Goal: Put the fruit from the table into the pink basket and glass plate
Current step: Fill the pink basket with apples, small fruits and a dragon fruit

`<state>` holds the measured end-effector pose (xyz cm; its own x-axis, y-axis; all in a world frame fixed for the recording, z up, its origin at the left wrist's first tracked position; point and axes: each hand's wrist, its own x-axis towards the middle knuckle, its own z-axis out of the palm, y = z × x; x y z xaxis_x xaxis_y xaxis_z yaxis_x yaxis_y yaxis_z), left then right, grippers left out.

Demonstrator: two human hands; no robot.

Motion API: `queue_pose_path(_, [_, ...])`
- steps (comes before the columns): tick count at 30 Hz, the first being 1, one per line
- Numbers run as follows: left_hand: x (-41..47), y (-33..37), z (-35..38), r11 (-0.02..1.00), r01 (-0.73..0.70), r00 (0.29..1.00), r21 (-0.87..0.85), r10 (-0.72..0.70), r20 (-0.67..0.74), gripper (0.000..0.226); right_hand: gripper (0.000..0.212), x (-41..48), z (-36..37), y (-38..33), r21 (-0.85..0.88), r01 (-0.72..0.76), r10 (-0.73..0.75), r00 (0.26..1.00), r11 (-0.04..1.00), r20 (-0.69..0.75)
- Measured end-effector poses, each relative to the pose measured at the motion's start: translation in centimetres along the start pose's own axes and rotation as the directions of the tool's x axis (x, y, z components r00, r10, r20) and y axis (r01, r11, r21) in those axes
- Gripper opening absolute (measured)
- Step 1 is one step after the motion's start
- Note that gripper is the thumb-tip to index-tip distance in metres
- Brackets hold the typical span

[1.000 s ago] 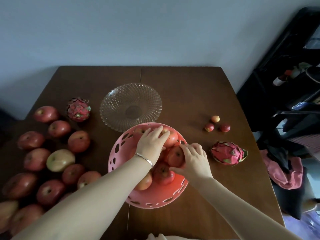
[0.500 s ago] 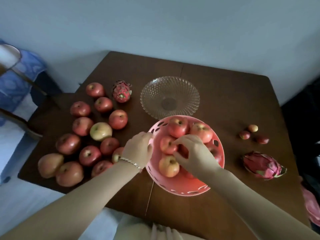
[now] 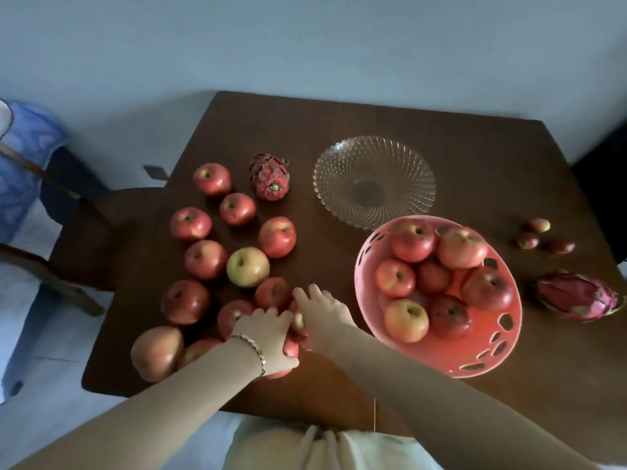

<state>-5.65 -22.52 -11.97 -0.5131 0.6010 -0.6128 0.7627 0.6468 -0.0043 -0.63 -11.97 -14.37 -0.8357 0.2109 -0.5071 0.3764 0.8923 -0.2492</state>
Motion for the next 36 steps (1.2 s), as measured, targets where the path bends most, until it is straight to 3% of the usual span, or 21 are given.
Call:
queue_pose_path(3, [0.4, -0.5, 0.7, 0.993, -0.072, 0.996, 0.091, 0.067, 0.058, 0.068, 0.062, -1.0, -1.0, 0.0, -0.024, 0.056, -0.059, 0.987, 0.998, -0.147])
queue_pose_path(6, [0.8, -0.9, 1.4, 0.976, -0.117, 0.991, 0.186, 0.102, 0.085, 0.082, 0.065, -2.9, -3.0, 0.7, 0.051, 0.162, -0.124, 0.892, 0.985, -0.435])
queue_pose_path(9, [0.9, -0.7, 1.5, 0.981, -0.126, 0.992, 0.147, 0.124, 0.025, 0.079, 0.075, -5.0, -5.8, 2.7, 0.338, 0.136, 0.082, 0.826, 0.931, -0.557])
queue_pose_path(11, [0.7, -0.3, 0.8, 0.995, -0.104, 0.991, 0.006, 0.105, -0.078, 0.071, 0.077, -5.6, -7.3, 4.9, 0.464, 0.068, 0.227, 0.804, 0.883, -0.550])
queue_pose_path(14, [0.3, 0.6, -1.4, 0.948, -0.065, 0.981, -0.313, 0.004, -0.193, 0.072, 0.072, -5.2, -8.0, 8.5, 0.495, -0.014, 0.305, 0.803, 0.869, -0.512])
queue_pose_path(16, [0.3, 1.4, -3.0, 0.875, -0.091, 0.964, -0.476, -0.043, -0.263, 0.073, 0.072, -4.6, -7.8, 9.8, 0.490, -0.064, 0.321, 0.828, 0.869, -0.460])
queue_pose_path(18, [0.4, 2.3, -4.6, 0.823, -0.165, 0.932, -0.544, -0.050, -0.359, 0.071, 0.076, -3.9, -7.7, 10.6, 0.392, -0.061, 0.243, 0.868, 0.918, -0.434])
queue_pose_path(21, [0.4, 3.7, -6.1, 0.802, -0.245, 0.898, -0.545, -0.024, -0.438, 0.070, 0.082, -3.0, -7.6, 11.2, 0.120, -0.001, 0.050, 0.913, 0.993, -0.405])
queue_pose_path(25, [0.4, 6.4, -6.9, 0.825, -0.292, 0.895, -0.483, 0.058, -0.442, 0.076, 0.076, -2.3, -7.9, 12.4, -0.087, 0.047, -0.078, 0.917, 0.995, -0.390])
queue_pose_path(31, [0.4, 10.1, -8.0, 0.892, -0.251, 0.942, -0.376, 0.136, -0.308, 0.070, 0.080, -1.9, -9.1, 14.4, -0.145, 0.149, -0.193, 0.913, 0.978, -0.359])
queue_pose_path(36, [1.4, 11.6, -7.8, 0.925, -0.204, 0.963, -0.321, 0.131, -0.234, 0.070, 0.087, -1.6, -9.1, 15.0, -0.215, 0.179, -0.231, 0.941, 0.960, -0.247])
